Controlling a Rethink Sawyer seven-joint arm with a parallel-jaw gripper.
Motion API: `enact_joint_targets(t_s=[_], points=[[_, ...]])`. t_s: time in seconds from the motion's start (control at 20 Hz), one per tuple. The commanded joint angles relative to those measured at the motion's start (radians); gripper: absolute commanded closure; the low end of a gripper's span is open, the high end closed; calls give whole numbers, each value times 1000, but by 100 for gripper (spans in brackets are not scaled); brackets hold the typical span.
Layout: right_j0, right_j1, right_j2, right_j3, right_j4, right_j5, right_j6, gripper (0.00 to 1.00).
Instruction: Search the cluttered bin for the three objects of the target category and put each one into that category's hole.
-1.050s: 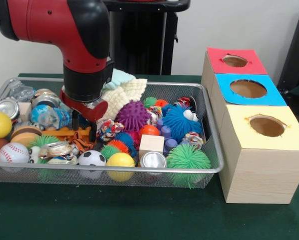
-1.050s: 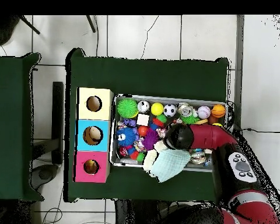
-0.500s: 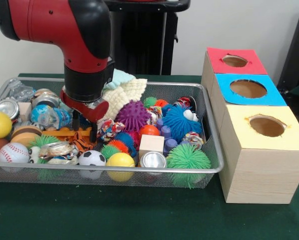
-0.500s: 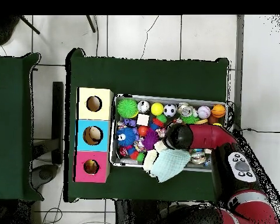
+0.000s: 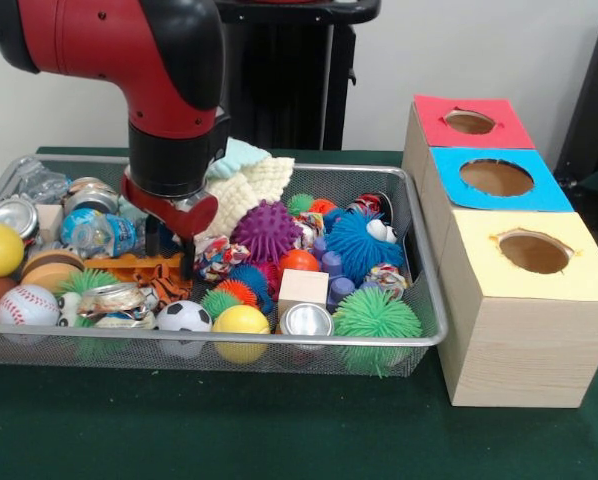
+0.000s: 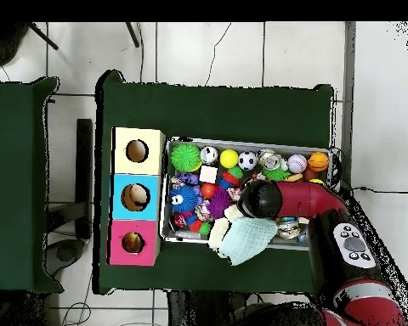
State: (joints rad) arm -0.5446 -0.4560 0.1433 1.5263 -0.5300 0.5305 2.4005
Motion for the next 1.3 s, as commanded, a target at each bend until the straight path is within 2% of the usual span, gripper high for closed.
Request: enact_joint_targets(t_s=[0.05,0.45,0.95,1.1,1.3], points=[[-13,-91,93,72,50,105,-118,0],[-17,-105,105,60,78,138,-127,0],[11,-22,96,-29,55,103,-101,0],[14,-12,94,-40,54,101,-98,0],[25,13,73,-36,44,52,-56,0]])
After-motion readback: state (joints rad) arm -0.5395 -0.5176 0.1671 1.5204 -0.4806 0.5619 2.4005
